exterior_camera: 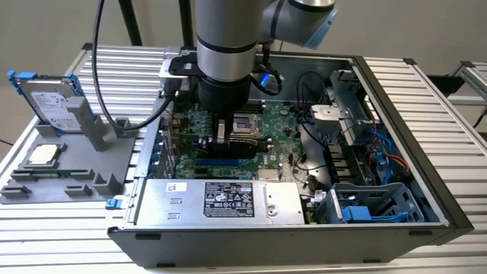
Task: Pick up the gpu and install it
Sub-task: 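Insert the gpu into the slot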
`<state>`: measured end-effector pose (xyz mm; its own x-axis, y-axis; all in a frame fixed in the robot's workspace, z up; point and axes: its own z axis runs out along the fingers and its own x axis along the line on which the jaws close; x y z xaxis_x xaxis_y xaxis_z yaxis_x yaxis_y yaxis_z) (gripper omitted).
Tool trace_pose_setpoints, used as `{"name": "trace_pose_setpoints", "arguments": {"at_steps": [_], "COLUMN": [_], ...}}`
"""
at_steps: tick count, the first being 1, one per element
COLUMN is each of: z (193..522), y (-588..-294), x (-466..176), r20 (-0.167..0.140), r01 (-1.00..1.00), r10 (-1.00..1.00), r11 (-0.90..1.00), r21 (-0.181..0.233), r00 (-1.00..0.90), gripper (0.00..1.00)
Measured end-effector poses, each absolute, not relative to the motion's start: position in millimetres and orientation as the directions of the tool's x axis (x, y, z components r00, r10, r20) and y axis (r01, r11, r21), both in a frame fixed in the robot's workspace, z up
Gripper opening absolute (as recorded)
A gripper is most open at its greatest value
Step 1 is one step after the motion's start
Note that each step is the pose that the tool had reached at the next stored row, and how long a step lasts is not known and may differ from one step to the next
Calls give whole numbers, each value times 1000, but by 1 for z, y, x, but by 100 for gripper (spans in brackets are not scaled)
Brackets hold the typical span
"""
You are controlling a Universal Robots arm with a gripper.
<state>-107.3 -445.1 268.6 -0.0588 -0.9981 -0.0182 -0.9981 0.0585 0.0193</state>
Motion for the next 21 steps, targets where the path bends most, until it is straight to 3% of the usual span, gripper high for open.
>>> {"name": "trace_pose_setpoints", "arguments": {"at_steps": [21], "z": [260], "y": [-445], "x": [-110], "r20": [-18], "r01": [-998], "r10": [-998], "r11": [58], "r21": [23], "r00": [-59], "gripper": [0]}}
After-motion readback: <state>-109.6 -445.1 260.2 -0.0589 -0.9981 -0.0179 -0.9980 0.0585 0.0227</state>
